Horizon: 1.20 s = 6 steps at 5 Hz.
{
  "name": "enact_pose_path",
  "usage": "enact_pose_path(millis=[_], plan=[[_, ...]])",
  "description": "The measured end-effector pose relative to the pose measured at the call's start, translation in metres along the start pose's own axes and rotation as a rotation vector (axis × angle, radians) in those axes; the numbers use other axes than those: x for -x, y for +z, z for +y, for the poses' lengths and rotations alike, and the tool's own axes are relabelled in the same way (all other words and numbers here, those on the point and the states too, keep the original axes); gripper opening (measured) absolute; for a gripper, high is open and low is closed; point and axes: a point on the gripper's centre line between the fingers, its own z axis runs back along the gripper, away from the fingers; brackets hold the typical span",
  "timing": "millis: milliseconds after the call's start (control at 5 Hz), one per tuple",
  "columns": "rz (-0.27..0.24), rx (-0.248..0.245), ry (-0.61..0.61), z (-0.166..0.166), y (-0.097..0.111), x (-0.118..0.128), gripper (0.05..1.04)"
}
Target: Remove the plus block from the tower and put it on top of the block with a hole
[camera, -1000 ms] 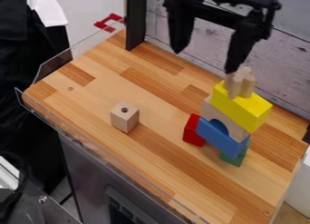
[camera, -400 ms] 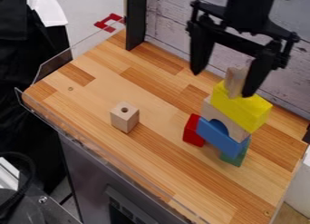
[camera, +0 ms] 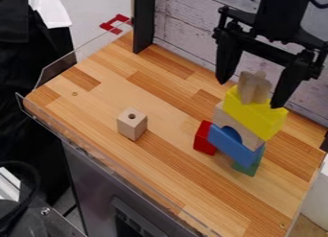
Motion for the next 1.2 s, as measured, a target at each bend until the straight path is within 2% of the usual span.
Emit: enact_pose_path(millis=[400,600,800,1000,1200], plan=[[0.004,0.009,0.012,-0.004,-0.004,-0.003,0.387],[0.002,0.01,0.018,-0.004,-0.005,-0.003,0.162],[-0.004,0.009,0.047,0.002,0.005,0.001,0.093],[-0.095,0.027,0.12,0.024,0.043,0.005,0.092],[-0.121,0.038,0.211,0.051,0.058,0.011,0.092]])
